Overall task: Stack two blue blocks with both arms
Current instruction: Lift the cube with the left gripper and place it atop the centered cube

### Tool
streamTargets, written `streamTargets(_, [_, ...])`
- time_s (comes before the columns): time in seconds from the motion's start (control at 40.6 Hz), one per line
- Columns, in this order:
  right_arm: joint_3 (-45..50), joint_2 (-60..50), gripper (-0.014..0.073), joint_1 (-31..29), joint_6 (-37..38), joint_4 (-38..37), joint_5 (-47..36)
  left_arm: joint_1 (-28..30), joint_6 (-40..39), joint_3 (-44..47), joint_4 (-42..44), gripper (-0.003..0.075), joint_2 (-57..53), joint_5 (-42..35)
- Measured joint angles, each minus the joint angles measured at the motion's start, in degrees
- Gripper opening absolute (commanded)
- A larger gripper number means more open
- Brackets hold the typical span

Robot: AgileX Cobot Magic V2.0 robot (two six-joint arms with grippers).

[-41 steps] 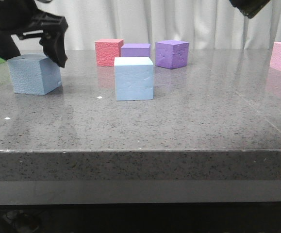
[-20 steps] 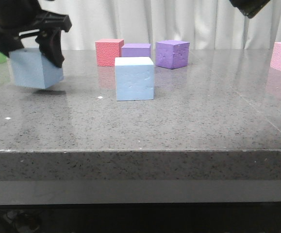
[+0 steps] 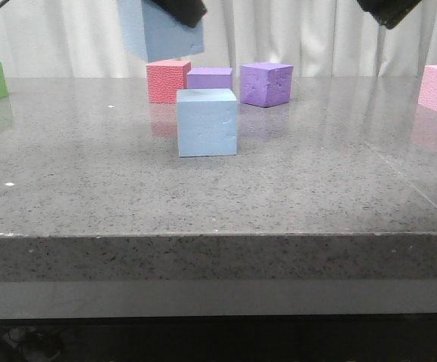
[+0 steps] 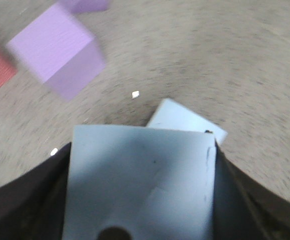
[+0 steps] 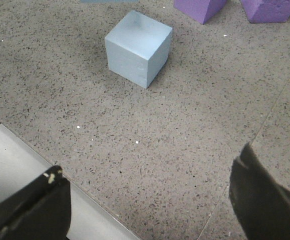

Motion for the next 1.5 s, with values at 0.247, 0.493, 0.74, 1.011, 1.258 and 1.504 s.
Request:
streamTargets(0.247, [0.00, 0.00, 0.0644, 0.00, 0.00, 0.00, 0.00, 0.00, 16.99, 0.00, -5.34, 0.0422, 0.00, 2.05])
streamTargets(0.493, [0.00, 0.00, 0.0644, 0.00, 0.00, 0.00, 0.00, 0.00, 22.06, -0.59, -7.86, 0.0422, 0.55, 2.07])
streamTargets(0.74, [0.00, 0.00, 0.0644, 0.00, 0.00, 0.00, 0.00, 0.00, 22.71, -6.41, -9.21, 0.0422, 6.38, 5.17])
streamTargets(1.011, [0.00, 0.00, 0.0644, -0.03, 0.00, 0.00, 0.00, 0.00, 22.85, -7.94, -9.93, 0.0422, 9.30, 6.52])
streamTargets(1.258, [0.00, 0.00, 0.0644, -0.12, 0.00, 0.00, 0.00, 0.00, 23.37, -7.94, -9.96, 0.0455, 9.89, 7.35])
streamTargets(1.504, [0.00, 0.00, 0.0644, -0.12, 0.00, 0.00, 0.00, 0.00, 23.57, -7.94, -9.85, 0.0601, 10.35, 7.55])
